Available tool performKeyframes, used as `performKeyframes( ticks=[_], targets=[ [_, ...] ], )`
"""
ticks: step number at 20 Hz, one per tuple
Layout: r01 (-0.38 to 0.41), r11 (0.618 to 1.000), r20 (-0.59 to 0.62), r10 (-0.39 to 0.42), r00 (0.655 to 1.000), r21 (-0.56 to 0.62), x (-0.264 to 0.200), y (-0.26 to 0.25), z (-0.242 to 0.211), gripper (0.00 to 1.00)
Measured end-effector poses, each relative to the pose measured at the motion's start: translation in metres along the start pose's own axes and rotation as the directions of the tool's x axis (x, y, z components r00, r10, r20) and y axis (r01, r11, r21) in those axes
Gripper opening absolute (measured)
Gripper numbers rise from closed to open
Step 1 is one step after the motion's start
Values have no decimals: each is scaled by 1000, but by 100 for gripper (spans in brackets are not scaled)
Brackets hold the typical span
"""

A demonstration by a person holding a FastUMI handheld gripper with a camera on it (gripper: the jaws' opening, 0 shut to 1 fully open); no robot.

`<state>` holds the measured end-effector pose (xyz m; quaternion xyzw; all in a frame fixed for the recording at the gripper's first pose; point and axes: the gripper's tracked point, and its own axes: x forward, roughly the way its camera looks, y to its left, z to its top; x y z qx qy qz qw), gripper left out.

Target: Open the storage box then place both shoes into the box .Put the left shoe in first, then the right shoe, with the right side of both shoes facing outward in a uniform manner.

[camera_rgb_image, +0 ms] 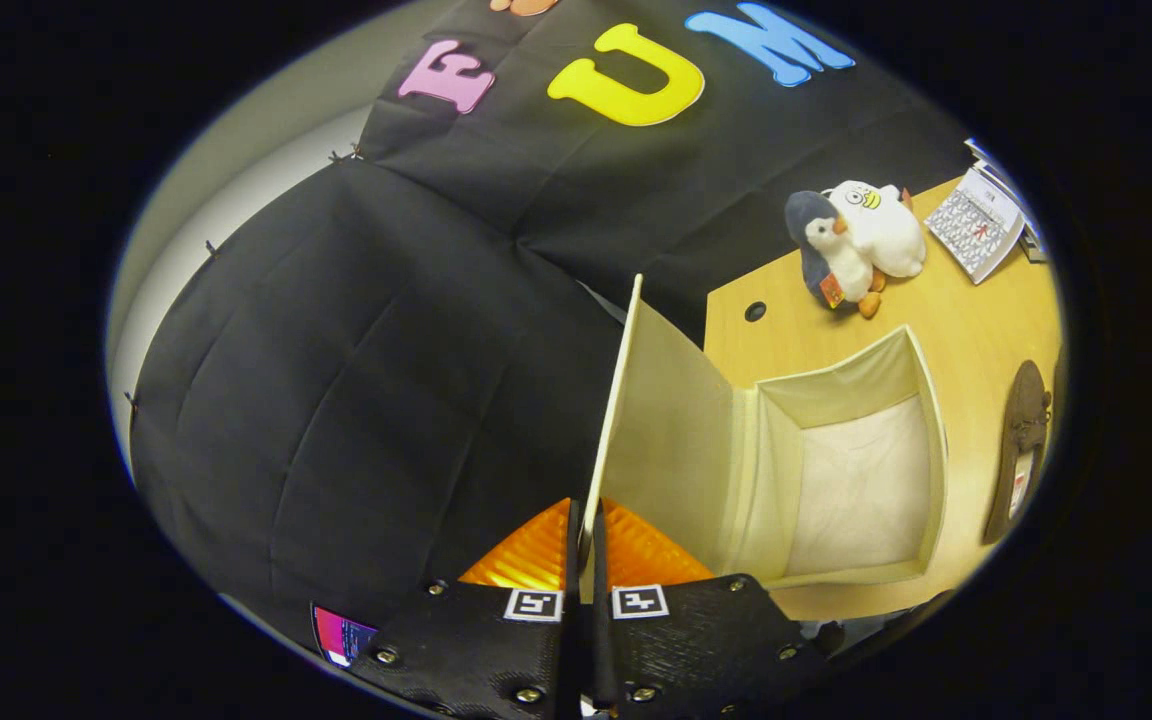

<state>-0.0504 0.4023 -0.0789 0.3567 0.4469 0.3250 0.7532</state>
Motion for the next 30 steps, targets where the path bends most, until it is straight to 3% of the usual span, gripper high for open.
performKeyframes(
  ticks=[1, 4, 5, 8, 11, 12, 17, 21, 25, 30],
  targets=[
    [-8, 1000, -5, 8, 1000, -12, 3, 4, 0, 4],
    [-79, 997, -3, 79, 997, -24, 6, 24, 0, 17],
    [-96, 995, 1, 96, 995, -38, 5, 29, 2, 28],
    [-132, 983, 13, 135, 991, -125, -1, 44, 7, 82],
    [-123, 974, 19, 129, 991, -189, -8, 38, 9, 85],
    [-112, 971, 28, 120, 992, -211, -11, 35, 10, 97],
    [34, 950, 150, 14, 989, -311, -48, -14, 40, 97],
    [175, 921, 252, -88, 964, -348, -89, -57, 68, 97],
    [306, 890, 329, -192, 924, -337, -130, -107, 86, 97],
    [393, 879, 373, -281, 884, -271, -164, -165, 91, 97]
  ],
)
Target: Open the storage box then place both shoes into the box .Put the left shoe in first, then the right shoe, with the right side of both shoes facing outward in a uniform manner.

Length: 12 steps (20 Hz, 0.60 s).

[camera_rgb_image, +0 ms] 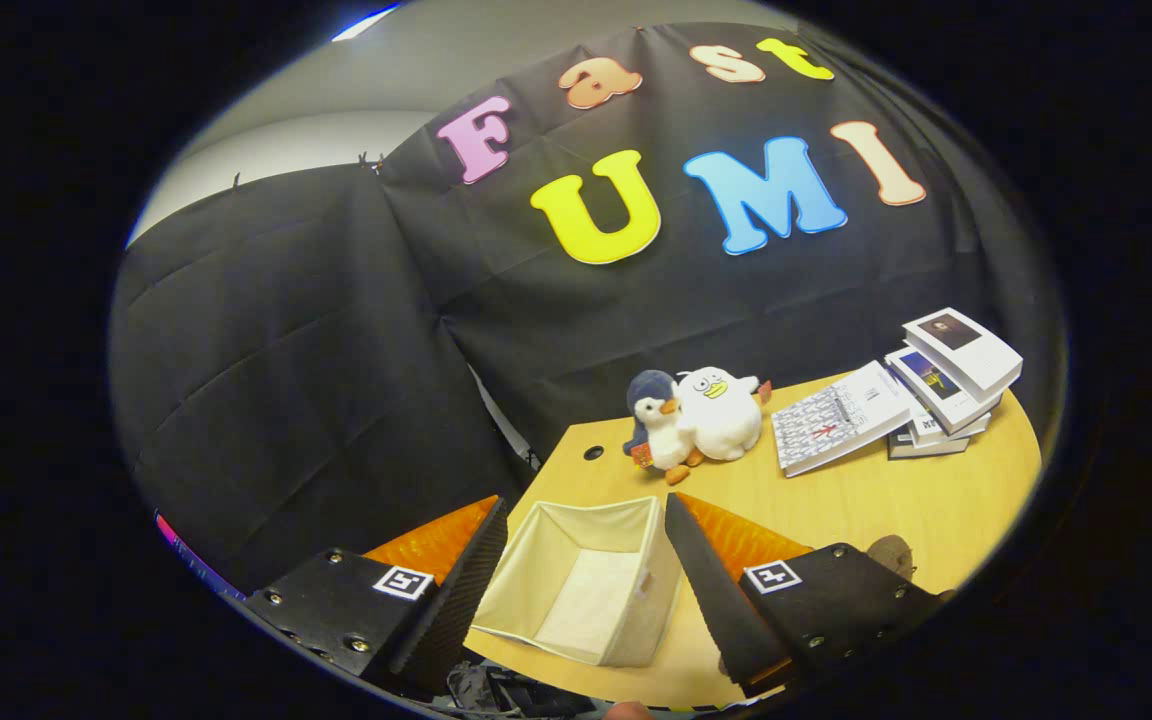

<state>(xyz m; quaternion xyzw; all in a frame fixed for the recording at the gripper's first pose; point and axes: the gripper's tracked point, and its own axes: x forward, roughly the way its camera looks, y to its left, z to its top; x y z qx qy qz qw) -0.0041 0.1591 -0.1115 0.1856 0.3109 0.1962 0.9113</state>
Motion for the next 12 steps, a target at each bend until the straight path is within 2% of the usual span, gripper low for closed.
performKeyframes(
  ticks=[3, 8, 12],
  targets=[
    [83, 996, -34, -84, 996, -22, -3, -41, -21, 97],
    [140, 990, -110, -139, 984, 2, 0, -82, -60, 98],
    [199, 979, -171, -202, 964, -37, 4, -114, -93, 98]
  ],
)
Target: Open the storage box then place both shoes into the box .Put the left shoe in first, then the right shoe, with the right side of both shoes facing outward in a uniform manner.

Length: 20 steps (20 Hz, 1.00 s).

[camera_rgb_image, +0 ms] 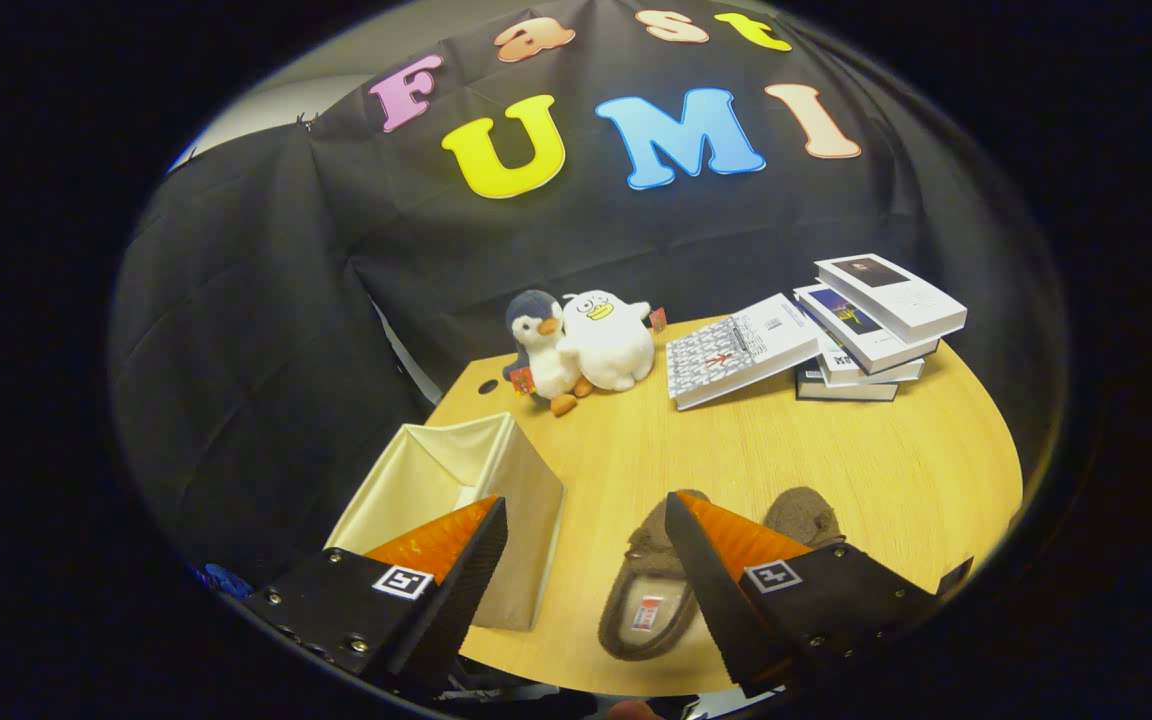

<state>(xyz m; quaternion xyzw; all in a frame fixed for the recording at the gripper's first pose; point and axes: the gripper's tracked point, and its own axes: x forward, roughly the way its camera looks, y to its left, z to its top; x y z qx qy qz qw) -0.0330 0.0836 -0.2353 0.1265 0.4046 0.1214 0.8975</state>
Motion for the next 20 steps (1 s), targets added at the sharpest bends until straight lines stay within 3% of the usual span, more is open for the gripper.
performKeyframes(
  ticks=[7, 15, 20],
  targets=[
    [70, 997, -80, -70, 994, 6, 29, -39, -47, 98],
    [118, 989, -218, -136, 967, -93, 51, -68, -107, 98],
    [169, 985, -286, -174, 942, -44, 67, -87, -131, 98]
  ],
)
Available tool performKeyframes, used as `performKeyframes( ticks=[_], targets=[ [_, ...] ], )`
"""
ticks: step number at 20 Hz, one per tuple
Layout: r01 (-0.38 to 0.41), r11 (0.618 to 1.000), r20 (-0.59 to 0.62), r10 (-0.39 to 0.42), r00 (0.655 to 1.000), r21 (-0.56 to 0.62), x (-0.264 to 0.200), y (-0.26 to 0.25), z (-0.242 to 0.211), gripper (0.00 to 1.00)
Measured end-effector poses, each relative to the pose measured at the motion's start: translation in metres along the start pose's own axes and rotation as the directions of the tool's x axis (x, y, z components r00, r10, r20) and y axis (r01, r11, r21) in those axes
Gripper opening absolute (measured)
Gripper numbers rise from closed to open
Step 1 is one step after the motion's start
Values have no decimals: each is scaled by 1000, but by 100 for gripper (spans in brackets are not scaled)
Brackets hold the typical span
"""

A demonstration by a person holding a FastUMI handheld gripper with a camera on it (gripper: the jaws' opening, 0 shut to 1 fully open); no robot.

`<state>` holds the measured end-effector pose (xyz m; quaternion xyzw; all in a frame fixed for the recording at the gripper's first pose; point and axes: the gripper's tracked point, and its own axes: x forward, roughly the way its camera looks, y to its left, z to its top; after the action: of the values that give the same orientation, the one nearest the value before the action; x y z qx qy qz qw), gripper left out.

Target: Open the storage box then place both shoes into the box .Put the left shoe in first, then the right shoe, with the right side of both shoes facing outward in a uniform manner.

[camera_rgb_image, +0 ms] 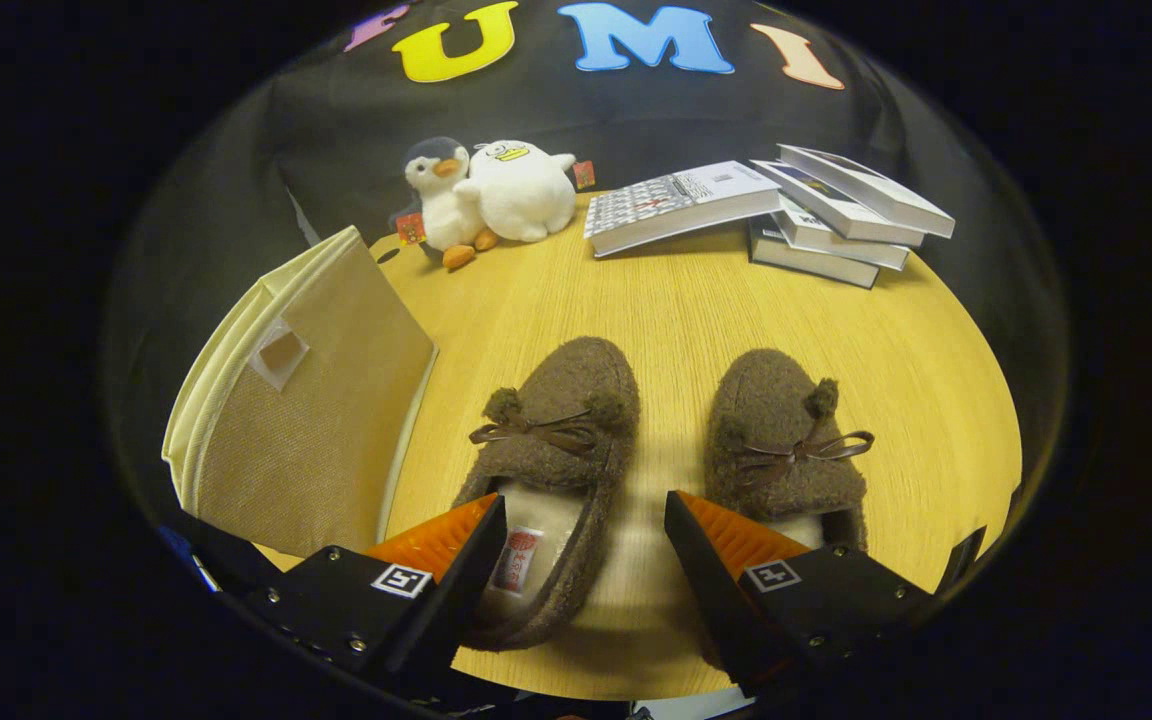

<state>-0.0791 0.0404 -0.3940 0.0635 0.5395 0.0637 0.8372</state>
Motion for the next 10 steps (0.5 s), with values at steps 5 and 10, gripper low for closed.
performKeyframes(
  ticks=[5, 10],
  targets=[
    [10, 998, -55, -7, 998, 56, 17, 1, -5, 82],
    [0, 995, -89, 10, 996, 103, 21, 7, -9, 40]
  ],
)
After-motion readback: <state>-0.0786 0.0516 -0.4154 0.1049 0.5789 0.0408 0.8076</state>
